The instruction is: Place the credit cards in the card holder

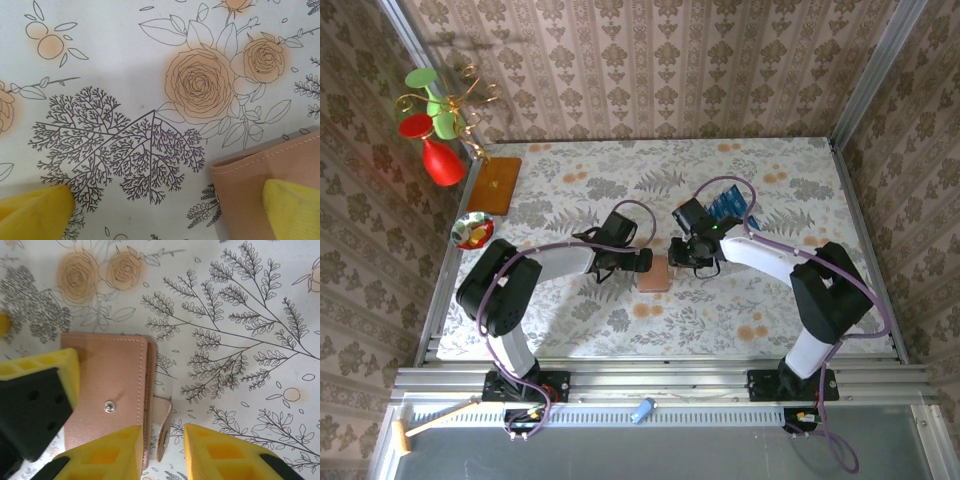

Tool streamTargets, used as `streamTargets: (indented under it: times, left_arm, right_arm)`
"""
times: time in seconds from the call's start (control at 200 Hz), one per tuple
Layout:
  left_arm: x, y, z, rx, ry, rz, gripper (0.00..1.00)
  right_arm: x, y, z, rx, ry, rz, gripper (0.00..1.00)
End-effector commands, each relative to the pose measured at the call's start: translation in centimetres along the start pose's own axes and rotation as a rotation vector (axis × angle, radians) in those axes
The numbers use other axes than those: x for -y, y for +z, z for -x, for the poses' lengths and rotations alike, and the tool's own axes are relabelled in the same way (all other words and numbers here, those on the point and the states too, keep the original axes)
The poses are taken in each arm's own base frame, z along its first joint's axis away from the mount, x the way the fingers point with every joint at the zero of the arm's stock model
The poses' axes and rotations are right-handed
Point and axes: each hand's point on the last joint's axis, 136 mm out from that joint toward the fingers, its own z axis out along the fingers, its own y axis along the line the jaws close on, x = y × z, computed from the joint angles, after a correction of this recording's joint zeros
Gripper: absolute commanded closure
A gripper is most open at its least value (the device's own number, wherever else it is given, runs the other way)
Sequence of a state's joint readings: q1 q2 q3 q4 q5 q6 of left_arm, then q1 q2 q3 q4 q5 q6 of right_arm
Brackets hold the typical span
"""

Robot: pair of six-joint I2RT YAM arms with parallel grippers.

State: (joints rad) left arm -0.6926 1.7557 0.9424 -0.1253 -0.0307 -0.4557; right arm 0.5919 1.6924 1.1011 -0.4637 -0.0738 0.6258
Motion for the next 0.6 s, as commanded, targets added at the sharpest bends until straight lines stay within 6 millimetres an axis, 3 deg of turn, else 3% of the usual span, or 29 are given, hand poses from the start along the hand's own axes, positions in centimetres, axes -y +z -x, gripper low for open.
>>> streamTargets:
  times: [0.0, 0.405, 0.595]
  left_arm:
    - [-3.1, 1.0, -4.0, -0.118, -0.033, 0.105, 0.00]
    - [-3.1, 1.1, -4.0, -0.118, -0.034, 0.100, 0.00]
    - [-3.1, 1.1, -3.9, -0.116, -0.035, 0.100, 0.00]
  right_arm:
    - [0.3, 0.1, 0.1, -0.013, -0.022, -0.037, 0.76]
    - [0.4, 0.4, -0.2, -0.020, -0.021, -0.035, 1.00]
    - [-0.9, -0.1, -0.1, -0.014, -0.006, 0.039, 1.00]
